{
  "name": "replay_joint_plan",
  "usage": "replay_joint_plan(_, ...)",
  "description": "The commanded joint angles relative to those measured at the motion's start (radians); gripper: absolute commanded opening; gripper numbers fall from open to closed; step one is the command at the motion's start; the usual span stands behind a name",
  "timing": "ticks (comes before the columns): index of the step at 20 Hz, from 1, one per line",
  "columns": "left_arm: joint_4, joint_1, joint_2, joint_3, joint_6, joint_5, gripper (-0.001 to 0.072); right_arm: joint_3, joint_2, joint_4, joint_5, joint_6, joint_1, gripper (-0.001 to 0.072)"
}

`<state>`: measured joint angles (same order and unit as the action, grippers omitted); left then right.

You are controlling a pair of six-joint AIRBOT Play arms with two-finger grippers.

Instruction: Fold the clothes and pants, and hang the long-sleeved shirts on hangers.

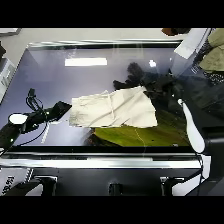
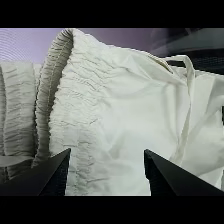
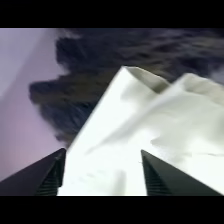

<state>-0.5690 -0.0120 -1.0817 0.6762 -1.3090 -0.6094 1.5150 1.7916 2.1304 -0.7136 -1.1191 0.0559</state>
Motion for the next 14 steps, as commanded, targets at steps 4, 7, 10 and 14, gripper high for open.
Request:
replay_joint_plan(4, -0.034, -0.001, -0.002, 0.001, -0.017, -0.045, 0.0535, 0.002, -0.1, -0.113, -0.459, -0.23, -0.24, 0.0689)
replay_joint_plan(7, -0.22, -0.001, -0.019, 0.0, -0.241, -0.1, 0.0662, 0.001, -0.08, -0.049, -0.555, -0.29, -0.311, 0.0696)
replay_joint_plan(10, -0.289, -0.005, -0.066, -0.001, -0.342, -0.193, 0.0681, 0.001, -0.074, -0.026, -0.579, -0.325, -0.29, 0.0696)
replay_joint_plan(14, -0.288, 0.008, -0.117, -0.001, -0.341, -0.157, 0.0681, 0.001, -0.074, -0.026, -0.573, -0.33, -0.246, 0.0691)
